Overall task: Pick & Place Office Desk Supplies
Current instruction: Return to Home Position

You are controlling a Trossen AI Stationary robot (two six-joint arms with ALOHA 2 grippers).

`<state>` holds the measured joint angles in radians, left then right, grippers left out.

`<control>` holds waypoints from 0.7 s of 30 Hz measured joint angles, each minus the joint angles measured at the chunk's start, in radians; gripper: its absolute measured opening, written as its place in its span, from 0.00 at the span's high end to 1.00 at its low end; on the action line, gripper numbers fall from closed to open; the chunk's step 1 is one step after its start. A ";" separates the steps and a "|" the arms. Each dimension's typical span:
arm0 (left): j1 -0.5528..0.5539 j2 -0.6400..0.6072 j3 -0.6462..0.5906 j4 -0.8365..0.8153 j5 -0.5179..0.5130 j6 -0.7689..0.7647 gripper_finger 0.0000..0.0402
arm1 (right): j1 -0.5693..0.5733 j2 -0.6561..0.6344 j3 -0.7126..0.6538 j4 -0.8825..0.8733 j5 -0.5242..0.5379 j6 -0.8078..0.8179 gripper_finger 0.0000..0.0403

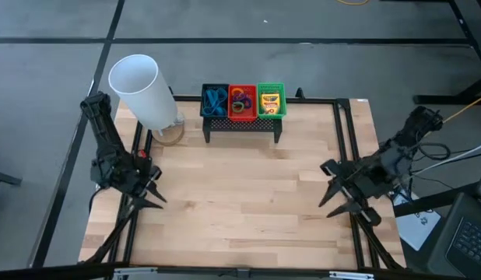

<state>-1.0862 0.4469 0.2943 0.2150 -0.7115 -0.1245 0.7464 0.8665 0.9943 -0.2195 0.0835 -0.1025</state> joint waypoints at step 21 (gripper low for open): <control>0.270 -0.334 -0.019 -0.353 0.413 0.207 0.72 | 0.000 -0.765 -0.586 -0.035 -0.125 -0.039 0.64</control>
<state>-0.8163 0.1132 0.2748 -0.1382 -0.2990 0.0824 0.7459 0.1016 0.4081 -0.2546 -0.0417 -0.1415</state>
